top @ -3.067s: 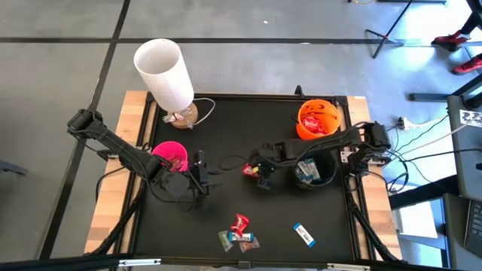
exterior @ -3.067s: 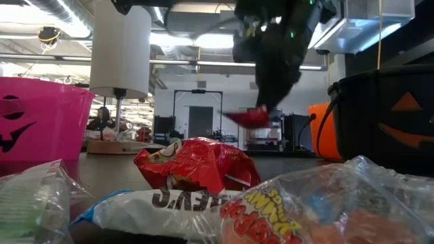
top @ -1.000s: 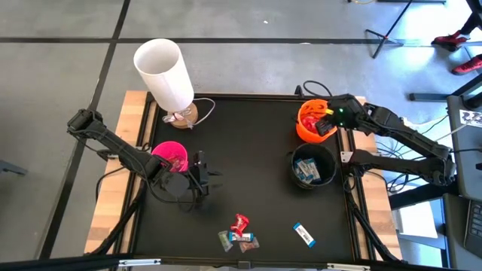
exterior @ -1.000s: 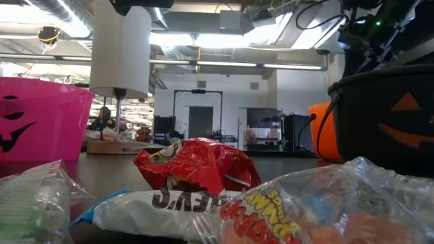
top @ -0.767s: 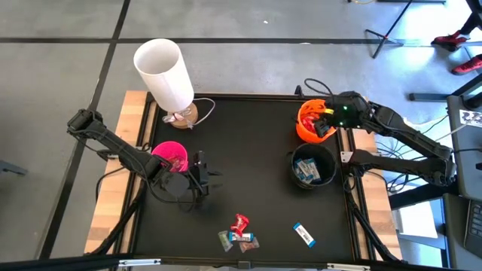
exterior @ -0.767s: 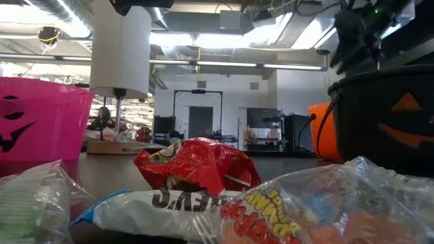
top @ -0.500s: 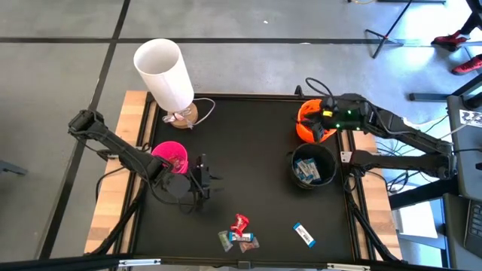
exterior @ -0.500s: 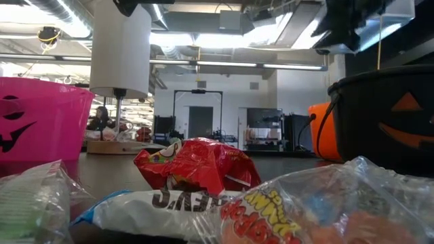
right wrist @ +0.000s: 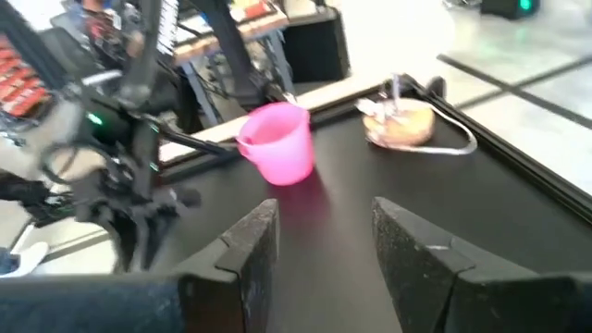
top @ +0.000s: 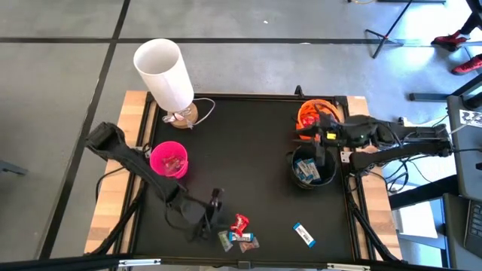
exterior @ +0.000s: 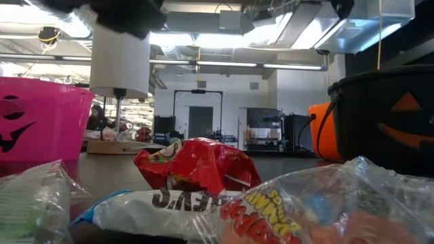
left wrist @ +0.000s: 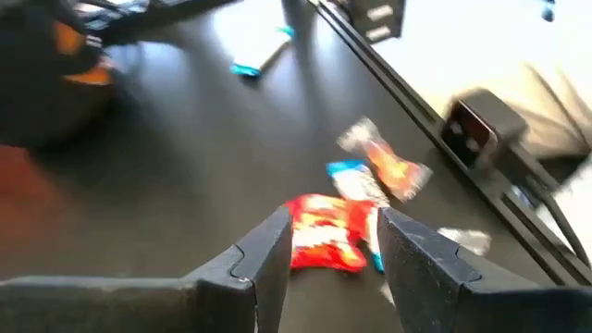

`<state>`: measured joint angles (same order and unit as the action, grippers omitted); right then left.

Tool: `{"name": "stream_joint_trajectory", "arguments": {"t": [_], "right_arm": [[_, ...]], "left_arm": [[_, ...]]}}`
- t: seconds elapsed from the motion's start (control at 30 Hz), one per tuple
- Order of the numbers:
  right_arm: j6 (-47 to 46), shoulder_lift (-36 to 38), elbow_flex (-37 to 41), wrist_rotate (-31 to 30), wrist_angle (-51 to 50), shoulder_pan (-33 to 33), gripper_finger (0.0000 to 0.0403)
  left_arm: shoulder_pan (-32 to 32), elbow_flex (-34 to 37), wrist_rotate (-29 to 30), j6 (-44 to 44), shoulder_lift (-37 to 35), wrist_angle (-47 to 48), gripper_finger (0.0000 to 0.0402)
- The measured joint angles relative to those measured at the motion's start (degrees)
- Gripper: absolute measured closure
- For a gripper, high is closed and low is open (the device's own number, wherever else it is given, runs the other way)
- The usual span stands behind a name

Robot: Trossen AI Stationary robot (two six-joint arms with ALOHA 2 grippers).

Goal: Sort candy
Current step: Put the red candy into the orange bucket

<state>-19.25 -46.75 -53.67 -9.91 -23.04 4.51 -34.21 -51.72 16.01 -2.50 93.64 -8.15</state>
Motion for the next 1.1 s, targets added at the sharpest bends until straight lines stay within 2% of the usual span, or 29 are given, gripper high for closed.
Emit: {"name": "stream_joint_trajectory", "arguments": {"t": [0.23,0.33,0.53,0.67,0.77,0.93,1.1], "right_arm": [[1.9,-3.0,0.0,-6.8,2.5,6.2,0.0233],[1.7,-4.8,0.0,-7.0,2.4,6.0,0.0233],[1.6,-6.8,0.0,-6.0,2.4,6.0,0.0233],[1.4,-6.8,0.0,-5.0,2.4,6.0,0.0233],[1.1,-6.8,0.0,-4.5,2.4,6.0,0.0233],[1.1,-6.8,0.0,-4.4,2.4,6.0,0.0233],[1.1,-6.8,0.0,-4.4,2.4,6.0,0.0233]], "left_arm": [[-1.5,0.0,-2.1,0.3,6.8,-5.4,0.0249],[-1.5,-1.1,-1.6,2.7,9.5,-6.3,0.0245],[-0.9,-8.2,-0.5,7.3,16.8,-3.9,0.022],[0.2,-10.7,0.4,7.2,20.2,2.6,0.0206],[1.1,-10.9,-0.7,5.1,20.5,3.9,0.0203],[2.0,-11.0,-1.6,3.1,20.5,5.2,0.0211],[2.5,-11.0,-2.0,3.1,20.5,5.5,0.0247]]}}
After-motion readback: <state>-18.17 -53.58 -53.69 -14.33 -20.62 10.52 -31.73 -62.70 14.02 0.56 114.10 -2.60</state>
